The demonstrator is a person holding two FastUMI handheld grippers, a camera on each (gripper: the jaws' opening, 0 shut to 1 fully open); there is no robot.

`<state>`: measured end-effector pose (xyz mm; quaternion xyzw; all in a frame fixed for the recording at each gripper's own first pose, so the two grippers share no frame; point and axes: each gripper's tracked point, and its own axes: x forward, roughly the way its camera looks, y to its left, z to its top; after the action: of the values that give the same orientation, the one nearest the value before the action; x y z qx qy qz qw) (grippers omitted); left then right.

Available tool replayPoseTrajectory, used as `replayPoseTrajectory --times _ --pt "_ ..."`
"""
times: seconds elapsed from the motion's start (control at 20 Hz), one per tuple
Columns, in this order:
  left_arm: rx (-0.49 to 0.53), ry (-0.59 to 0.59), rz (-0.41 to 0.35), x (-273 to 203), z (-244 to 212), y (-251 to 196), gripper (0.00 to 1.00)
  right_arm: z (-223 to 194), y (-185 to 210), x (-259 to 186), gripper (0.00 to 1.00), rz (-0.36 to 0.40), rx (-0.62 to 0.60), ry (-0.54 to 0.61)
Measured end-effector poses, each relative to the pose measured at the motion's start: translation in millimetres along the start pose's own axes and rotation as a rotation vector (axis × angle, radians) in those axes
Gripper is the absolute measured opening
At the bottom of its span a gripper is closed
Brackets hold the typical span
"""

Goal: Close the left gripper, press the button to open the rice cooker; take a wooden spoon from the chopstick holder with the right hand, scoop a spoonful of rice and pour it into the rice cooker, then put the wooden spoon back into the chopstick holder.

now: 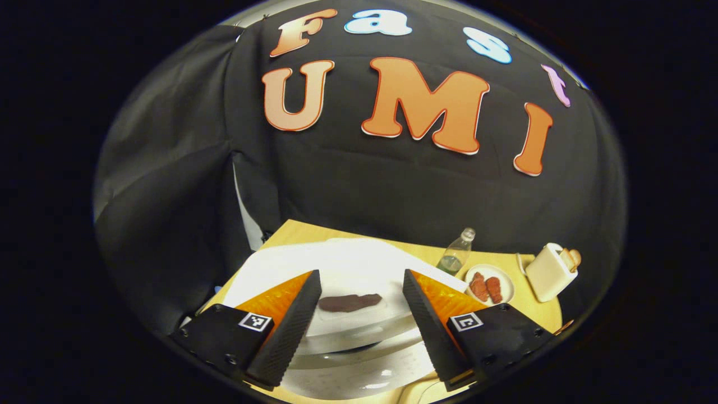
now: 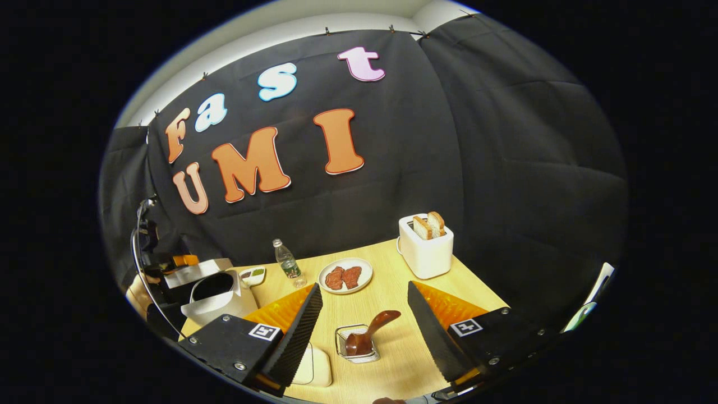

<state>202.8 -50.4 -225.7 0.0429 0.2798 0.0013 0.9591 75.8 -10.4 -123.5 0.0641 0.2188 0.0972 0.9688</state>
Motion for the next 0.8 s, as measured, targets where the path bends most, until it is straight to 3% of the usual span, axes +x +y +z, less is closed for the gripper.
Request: replayPoseTrajectory --times 0.3,0.55,0.8 --pt "0.027 -0.054 0.035 -3.8 -25.7 2.7 0.98 -15.5 -9.4 -13.8 0.94 0.016 -0.015 0.038" --pt "0.022 0.067 0.120 11.1 -63.2 14.0 1.00 -27.4 -5.7 -15.6 0.94 0.038 -0.017 0.065" --pt "0.048 -0.002 0.150 15.7 -69.6 11.8 1.00 -31.2 -10.3 -12.9 0.94 0.027 -0.001 0.072"
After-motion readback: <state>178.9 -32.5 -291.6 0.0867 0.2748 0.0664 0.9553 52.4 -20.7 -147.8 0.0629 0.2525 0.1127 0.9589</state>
